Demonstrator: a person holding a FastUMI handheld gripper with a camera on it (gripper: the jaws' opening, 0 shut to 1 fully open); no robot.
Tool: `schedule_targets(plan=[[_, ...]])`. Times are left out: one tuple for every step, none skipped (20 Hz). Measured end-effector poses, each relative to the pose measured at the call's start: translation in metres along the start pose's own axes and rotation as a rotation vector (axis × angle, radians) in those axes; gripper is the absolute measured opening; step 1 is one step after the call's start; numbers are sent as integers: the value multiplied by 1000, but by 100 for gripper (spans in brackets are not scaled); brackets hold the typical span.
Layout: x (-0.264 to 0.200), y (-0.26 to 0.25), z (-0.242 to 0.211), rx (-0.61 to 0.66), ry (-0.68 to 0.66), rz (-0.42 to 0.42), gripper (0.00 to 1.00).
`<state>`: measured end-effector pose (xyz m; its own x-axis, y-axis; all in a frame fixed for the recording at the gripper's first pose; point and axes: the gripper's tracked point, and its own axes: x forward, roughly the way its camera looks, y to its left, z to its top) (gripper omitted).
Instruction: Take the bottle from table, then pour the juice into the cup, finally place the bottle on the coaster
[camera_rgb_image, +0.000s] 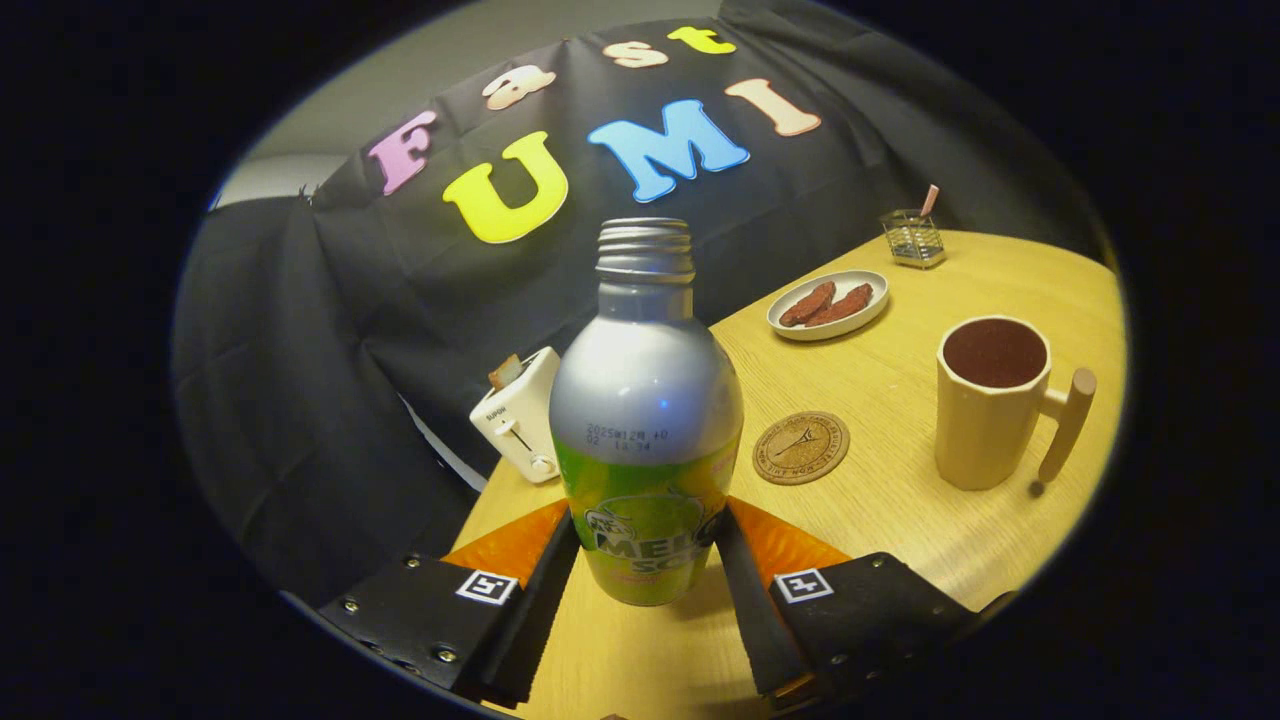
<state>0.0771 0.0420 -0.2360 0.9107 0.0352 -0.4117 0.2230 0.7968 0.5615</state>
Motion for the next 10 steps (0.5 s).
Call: schedule_targets(plan=[[-1,0,2,37,-10,9,79],[-3,-3,3,61,-15,9,79],[-3,-6,3,79,-14,4,79],[-4,-8,3,100,-12,2,79],[-6,-10,5,125,-13,6,79],[-7,-12,6,155,-14,9,78],[-7,-14,8,184,-19,15,78],[-9,-16,10,220,-28,29,78],[-11,-17,14,262,-39,46,79],[-13,-19,19,300,-52,58,79]])
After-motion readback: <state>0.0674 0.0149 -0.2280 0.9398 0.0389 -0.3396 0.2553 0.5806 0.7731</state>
